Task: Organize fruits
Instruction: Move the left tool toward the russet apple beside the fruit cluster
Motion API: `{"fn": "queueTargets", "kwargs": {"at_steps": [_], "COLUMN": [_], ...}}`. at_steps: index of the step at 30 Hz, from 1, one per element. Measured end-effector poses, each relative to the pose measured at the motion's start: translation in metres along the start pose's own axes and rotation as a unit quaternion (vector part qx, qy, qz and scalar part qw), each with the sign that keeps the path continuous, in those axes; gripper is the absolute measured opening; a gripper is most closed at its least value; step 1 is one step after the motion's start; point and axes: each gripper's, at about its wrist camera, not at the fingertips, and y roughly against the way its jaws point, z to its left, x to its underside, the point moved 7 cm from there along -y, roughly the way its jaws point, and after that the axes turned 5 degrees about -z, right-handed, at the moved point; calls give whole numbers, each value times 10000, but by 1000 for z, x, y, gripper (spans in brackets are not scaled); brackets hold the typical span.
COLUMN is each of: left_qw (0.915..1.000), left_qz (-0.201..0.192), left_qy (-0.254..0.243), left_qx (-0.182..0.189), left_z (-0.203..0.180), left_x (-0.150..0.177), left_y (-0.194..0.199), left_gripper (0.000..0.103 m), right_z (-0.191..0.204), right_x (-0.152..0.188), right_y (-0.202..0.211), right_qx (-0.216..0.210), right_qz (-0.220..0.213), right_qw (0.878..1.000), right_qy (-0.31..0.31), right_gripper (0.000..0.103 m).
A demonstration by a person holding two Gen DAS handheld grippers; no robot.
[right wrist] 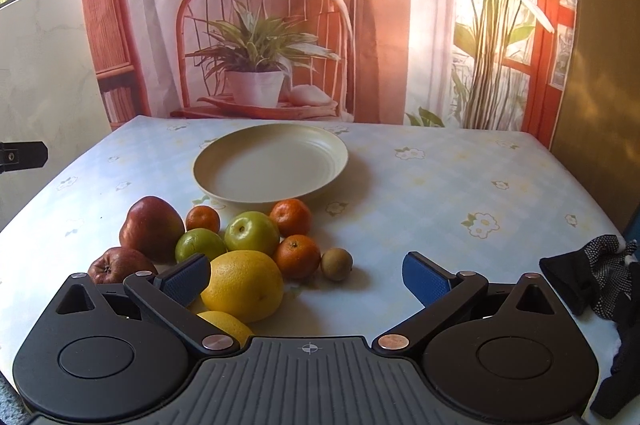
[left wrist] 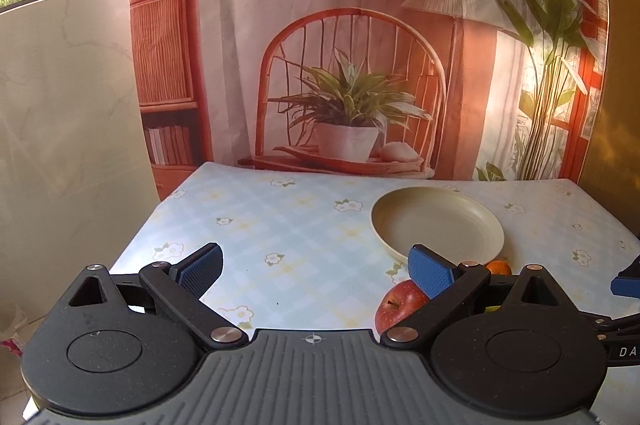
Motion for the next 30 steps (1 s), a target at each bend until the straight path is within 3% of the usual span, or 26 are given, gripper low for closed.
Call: {"fn": "queueTargets", "kwargs": {"at_steps": [5,8,14,24,27,30], "left_qw": [9986,9961,9979,9973,9971,9970], "left_qz": [-68,-154,-155,511,416,324], "left_qy": [-519,-862,-626,-208,-489,-508], "left_qx": [-35,-52,55,479,406,478], "left_z": [-4,-1,24,41,36,35], "left_x": [-14,-28,-43,16,27,31], "left_y": [-3,-3,-4,-13,-9,-5], "left_gripper": [100,100,100,100,100,100], "right_z": [1,8,34,110,122,129], "right_x": [-9,-18,-21,2,2,2], "right_y": [-7,-12,-23,-28,-28,-28], "right_qx": [-589,-581,-890,-1478,-1815,-1819], "right_qz": [109,70,279,629,761,791], "right_qw": [9981,9982,9949,9809,9752,9739], "right_qy": [-131,156,388,1097,1015,1104], "right_gripper": [102,102,102,92,88,86]}}
